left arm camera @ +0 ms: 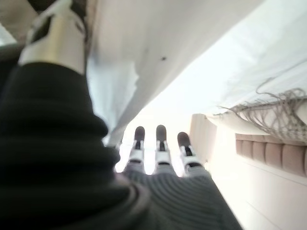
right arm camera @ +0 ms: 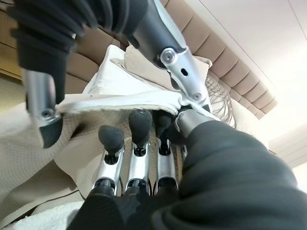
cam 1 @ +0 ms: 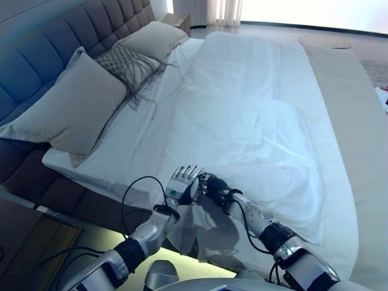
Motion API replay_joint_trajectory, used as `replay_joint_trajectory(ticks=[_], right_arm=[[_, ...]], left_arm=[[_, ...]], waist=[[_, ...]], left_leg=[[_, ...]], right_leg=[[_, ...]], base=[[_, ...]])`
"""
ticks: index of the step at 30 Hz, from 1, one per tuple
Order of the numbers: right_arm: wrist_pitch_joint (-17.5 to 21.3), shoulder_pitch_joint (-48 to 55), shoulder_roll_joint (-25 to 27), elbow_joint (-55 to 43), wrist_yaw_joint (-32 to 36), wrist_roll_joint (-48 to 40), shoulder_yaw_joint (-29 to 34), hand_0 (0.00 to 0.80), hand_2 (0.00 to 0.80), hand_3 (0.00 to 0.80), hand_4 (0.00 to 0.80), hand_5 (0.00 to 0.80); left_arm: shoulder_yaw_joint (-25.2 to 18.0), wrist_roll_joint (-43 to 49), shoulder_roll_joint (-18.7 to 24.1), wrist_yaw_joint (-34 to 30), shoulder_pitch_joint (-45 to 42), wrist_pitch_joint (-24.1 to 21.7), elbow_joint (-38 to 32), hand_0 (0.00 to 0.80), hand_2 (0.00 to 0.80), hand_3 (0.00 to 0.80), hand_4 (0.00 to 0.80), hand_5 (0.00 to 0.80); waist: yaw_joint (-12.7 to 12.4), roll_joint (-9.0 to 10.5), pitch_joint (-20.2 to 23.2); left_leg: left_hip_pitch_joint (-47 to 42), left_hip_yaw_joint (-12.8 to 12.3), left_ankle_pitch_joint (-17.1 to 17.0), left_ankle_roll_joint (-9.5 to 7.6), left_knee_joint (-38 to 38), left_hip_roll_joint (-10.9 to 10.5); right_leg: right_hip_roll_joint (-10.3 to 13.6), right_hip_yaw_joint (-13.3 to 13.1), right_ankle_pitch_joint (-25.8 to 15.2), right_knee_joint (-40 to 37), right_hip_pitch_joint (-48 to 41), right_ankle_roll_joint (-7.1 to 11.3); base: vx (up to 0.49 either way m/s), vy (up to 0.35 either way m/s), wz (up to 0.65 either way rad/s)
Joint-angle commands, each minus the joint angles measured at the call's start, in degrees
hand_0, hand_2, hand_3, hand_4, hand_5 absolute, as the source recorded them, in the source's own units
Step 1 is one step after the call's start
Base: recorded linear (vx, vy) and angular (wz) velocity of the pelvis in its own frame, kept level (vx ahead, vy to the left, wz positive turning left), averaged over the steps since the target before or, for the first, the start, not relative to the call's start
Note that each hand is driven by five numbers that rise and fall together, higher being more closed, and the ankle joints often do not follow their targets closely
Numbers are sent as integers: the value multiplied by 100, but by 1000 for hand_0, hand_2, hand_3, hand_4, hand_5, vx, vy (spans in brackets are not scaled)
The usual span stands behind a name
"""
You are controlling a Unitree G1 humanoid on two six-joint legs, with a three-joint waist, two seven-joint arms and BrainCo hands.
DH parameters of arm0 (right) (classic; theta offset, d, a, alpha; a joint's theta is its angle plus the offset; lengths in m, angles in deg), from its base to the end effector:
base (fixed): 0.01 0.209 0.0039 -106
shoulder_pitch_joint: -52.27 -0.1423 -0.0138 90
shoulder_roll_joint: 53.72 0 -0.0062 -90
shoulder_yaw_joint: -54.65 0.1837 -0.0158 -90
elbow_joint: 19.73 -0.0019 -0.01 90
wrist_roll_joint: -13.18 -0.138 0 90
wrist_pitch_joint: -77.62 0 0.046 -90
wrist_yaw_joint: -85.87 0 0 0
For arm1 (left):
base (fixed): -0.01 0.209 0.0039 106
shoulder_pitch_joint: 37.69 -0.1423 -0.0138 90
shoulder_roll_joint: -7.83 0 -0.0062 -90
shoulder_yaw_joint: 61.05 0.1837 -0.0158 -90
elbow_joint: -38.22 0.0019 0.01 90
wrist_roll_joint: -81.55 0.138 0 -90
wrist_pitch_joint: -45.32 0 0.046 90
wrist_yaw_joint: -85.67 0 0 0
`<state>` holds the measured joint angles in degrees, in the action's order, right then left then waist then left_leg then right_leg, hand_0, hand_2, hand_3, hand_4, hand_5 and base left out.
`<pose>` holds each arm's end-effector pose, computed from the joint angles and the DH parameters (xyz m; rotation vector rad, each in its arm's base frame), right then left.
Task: Make the bed neatly
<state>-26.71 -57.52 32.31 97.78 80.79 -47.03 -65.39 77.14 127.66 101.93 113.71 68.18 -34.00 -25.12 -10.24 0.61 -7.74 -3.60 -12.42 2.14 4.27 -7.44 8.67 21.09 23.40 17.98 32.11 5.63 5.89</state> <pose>0.2369 -0.0970 0.0044 0.5347 0.6709 0.3288 0.2027 0.1147 -0.0255 1.4255 -0.2093 -0.3240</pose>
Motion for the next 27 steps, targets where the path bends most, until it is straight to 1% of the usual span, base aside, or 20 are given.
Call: replay_joint_trajectory(ticks=[1,4,5,6,7,8,10,18,22,27], right_arm=[[300,-518,-431,-952,483,-185,414,800,800,800,800,800],[268,-440,-410,-1086,496,-145,352,800,800,800,800,800],[264,-429,-403,-1100,501,-143,341,800,800,800,800,800],[260,-407,-401,-1123,510,-131,312,800,800,800,800,800],[252,-394,-401,-1136,516,-119,298,800,800,800,800,800],[235,-388,-405,-1160,489,-117,270,800,800,800,800,800],[209,-348,-400,-1199,474,-109,253,800,800,800,800,800],[142,-274,-409,-1252,571,-67,296,800,800,800,800,800],[137,-261,-423,-1298,551,-70,267,800,800,800,800,800],[125,-257,-450,-1300,532,-49,259,800,800,800,800,800]], left_arm=[[-111,204,326,332,237,79,246,0,0,0,0,0],[-139,167,266,397,215,243,563,0,0,0,0,0],[-145,153,257,400,216,261,593,60,60,60,60,60],[-168,110,244,429,217,282,669,455,455,455,455,455],[-182,83,232,445,222,293,699,744,744,744,744,744],[-218,21,212,470,233,275,762,800,800,800,800,800],[-268,-34,183,474,240,273,795,800,800,800,800,800],[-370,-62,140,466,195,123,884,800,800,800,800,800],[-358,-186,81,530,167,104,975,800,800,800,800,800],[-347,-249,19,534,210,90,1019,800,800,800,800,800]], waist=[[-42,293,-46],[8,289,-15],[12,287,-10],[24,285,6],[30,284,18],[40,282,39],[49,257,54],[56,263,108],[61,250,121],[76,261,150]], left_leg=[[74,219,-173,269,-176,476],[57,190,-184,280,-159,481],[54,186,-186,281,-155,482],[40,174,-194,282,-135,484],[30,167,-202,282,-118,482],[11,144,-212,282,-93,484],[-41,117,-200,290,-71,502],[-60,108,-238,272,-12,465],[-110,81,-239,291,28,499],[-104,68,-276,279,71,473]], right_leg=[[664,235,-2930,-2728,-855,901],[671,197,-2927,-2728,-832,906],[672,193,-2927,-2727,-828,907],[668,187,-2929,-2737,-828,911],[661,181,-2931,-2748,-831,911],[654,180,-2935,-2765,-840,911],[628,173,-2918,-2772,-869,911],[645,197,-2953,-2805,-870,911],[619,206,-2936,-2816,-900,911],[627,217,-2967,-2841,-889,911]], base=[[-16,61,0],[-14,43,0],[-14,40,-1],[0,0,0],[-3,39,-1],[0,0,0],[7,31,-5],[-3,13,-3],[0,0,0],[0,0,0]])
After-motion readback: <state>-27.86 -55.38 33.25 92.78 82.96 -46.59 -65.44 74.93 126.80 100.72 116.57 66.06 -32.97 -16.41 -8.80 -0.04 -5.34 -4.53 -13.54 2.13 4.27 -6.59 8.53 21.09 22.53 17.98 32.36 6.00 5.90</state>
